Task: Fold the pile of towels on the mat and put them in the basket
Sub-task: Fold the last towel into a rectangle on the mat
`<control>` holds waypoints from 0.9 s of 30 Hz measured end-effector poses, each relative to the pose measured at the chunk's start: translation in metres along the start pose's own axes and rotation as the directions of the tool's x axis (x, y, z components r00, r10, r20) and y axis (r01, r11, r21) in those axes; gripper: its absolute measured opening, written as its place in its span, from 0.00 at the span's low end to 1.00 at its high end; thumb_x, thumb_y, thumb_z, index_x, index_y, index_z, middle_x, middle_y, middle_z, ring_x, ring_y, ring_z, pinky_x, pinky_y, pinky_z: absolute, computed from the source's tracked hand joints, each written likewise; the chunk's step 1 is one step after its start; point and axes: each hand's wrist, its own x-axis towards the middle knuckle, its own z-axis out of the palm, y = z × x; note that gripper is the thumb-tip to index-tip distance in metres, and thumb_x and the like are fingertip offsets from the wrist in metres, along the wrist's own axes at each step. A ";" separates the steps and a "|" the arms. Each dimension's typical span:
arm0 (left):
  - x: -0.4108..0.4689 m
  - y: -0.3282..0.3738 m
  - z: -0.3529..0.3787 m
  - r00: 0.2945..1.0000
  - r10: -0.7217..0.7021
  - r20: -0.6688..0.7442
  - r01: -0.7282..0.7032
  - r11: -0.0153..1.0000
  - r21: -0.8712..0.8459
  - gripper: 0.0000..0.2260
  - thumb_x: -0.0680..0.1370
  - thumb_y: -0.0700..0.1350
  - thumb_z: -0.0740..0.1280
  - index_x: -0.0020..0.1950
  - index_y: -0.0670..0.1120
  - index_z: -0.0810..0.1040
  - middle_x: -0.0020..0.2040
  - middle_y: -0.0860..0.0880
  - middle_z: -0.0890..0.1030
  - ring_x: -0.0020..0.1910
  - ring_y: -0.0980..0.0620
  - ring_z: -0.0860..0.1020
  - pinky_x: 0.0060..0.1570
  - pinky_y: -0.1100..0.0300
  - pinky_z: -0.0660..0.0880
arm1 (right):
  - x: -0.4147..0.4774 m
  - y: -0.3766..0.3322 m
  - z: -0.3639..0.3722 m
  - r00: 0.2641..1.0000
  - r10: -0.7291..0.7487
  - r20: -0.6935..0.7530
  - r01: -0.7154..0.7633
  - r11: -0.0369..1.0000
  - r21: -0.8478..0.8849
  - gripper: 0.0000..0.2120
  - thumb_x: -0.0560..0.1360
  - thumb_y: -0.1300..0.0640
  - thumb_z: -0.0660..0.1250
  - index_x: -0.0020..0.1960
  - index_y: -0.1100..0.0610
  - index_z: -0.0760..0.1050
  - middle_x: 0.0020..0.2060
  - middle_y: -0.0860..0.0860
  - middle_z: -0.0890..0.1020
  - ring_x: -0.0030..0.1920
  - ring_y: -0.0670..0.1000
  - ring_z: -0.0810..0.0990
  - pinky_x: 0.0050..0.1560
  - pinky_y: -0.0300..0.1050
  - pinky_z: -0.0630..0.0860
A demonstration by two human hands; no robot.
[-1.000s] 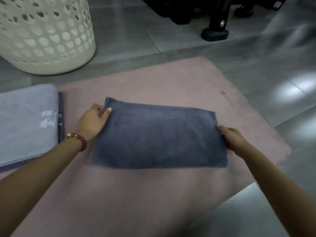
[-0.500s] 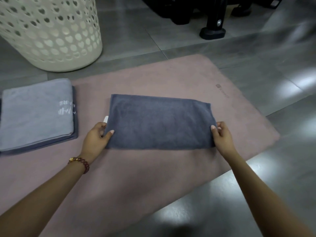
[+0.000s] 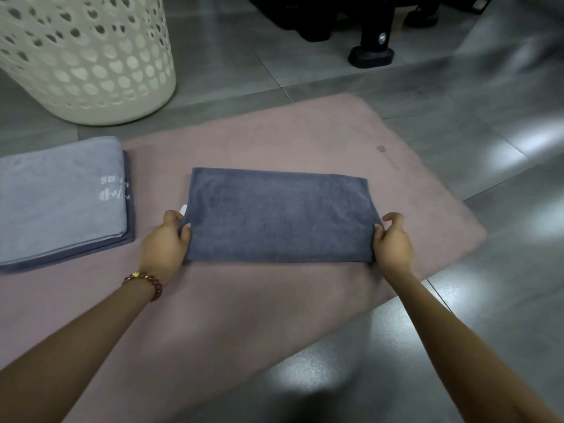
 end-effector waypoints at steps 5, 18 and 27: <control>-0.040 -0.016 -0.010 0.997 0.059 -0.044 -0.063 0.994 -0.088 0.12 0.79 0.45 0.61 0.62 0.48 0.66 0.29 0.45 0.78 0.32 0.40 0.77 0.31 0.52 0.69 | -0.031 0.024 -0.006 0.998 -0.009 -0.061 0.012 0.999 0.041 0.09 0.79 0.56 0.56 0.57 0.56 0.62 0.32 0.59 0.78 0.35 0.61 0.77 0.33 0.47 0.66; -0.014 0.025 0.042 0.811 0.503 0.300 -0.580 0.762 0.289 0.29 0.78 0.63 0.45 0.74 0.50 0.62 0.75 0.45 0.62 0.74 0.40 0.59 0.70 0.40 0.50 | -0.026 -0.042 0.041 0.709 -0.515 0.482 0.685 0.666 -0.295 0.33 0.72 0.31 0.37 0.76 0.40 0.45 0.77 0.43 0.49 0.76 0.58 0.44 0.70 0.64 0.36; 0.049 0.013 0.043 0.936 0.201 0.288 -0.285 0.914 0.288 0.39 0.67 0.70 0.40 0.76 0.58 0.51 0.78 0.52 0.51 0.76 0.43 0.47 0.68 0.33 0.49 | 0.030 -0.014 0.033 0.928 -0.169 0.332 0.292 0.884 -0.365 0.31 0.77 0.35 0.45 0.76 0.43 0.42 0.77 0.48 0.44 0.76 0.57 0.47 0.75 0.53 0.45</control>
